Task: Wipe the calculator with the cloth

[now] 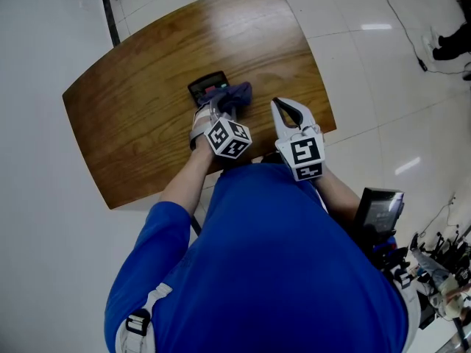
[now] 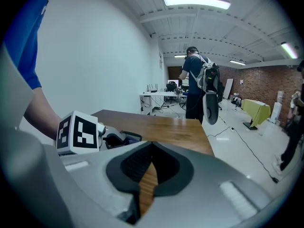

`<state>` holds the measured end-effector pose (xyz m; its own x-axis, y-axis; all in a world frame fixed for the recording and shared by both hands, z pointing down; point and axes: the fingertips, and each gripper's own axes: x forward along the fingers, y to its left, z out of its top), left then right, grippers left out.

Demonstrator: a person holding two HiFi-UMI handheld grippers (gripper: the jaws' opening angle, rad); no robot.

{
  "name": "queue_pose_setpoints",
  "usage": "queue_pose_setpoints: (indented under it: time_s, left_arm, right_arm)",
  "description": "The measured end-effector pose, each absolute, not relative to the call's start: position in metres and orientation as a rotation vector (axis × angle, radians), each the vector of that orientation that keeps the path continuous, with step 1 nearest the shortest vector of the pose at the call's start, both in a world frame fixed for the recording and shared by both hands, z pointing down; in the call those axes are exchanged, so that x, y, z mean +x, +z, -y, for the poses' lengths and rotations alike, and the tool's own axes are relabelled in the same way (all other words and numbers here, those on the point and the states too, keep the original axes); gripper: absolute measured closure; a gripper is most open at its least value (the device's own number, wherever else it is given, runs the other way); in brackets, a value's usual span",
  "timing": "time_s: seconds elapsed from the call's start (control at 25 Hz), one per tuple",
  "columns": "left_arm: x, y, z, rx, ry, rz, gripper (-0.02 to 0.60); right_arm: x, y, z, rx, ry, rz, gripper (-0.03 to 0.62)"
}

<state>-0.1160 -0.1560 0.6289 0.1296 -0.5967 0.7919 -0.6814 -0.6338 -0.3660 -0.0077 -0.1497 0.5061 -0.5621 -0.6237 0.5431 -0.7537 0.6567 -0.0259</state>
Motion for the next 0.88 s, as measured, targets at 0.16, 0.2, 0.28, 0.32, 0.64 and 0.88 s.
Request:
queue_pose_setpoints:
  time_s: [0.16, 0.2, 0.28, 0.32, 0.64, 0.88]
  left_arm:
    - [-0.138, 0.626, 0.145, 2.232, 1.535, 1.359, 0.515]
    - [-0.144, 0.625, 0.142, 2.213, 1.535, 1.374, 0.515]
    - [-0.158, 0.623, 0.137, 2.176, 1.535, 1.404, 0.515]
    - [-0.165, 0.622, 0.134, 2.157, 1.534, 1.418, 0.515]
    - [-0.198, 0.622, 0.117, 2.073, 1.54, 1.471, 0.515]
    - [-0.188, 0.615, 0.125, 2.1, 1.525, 1.478, 0.515]
  right_arm:
    - [-0.015, 0.505, 0.146, 1.04, 0.346, 2.393, 0.591]
    - [-0.018, 0.504, 0.145, 1.031, 0.344, 2.398, 0.591]
    - [-0.023, 0.502, 0.144, 1.013, 0.341, 2.408, 0.591]
    - [-0.025, 0.501, 0.144, 1.005, 0.34, 2.412, 0.591]
    - [-0.035, 0.501, 0.139, 0.973, 0.337, 2.424, 0.591]
    - [-0.028, 0.502, 0.141, 1.001, 0.349, 2.418, 0.591]
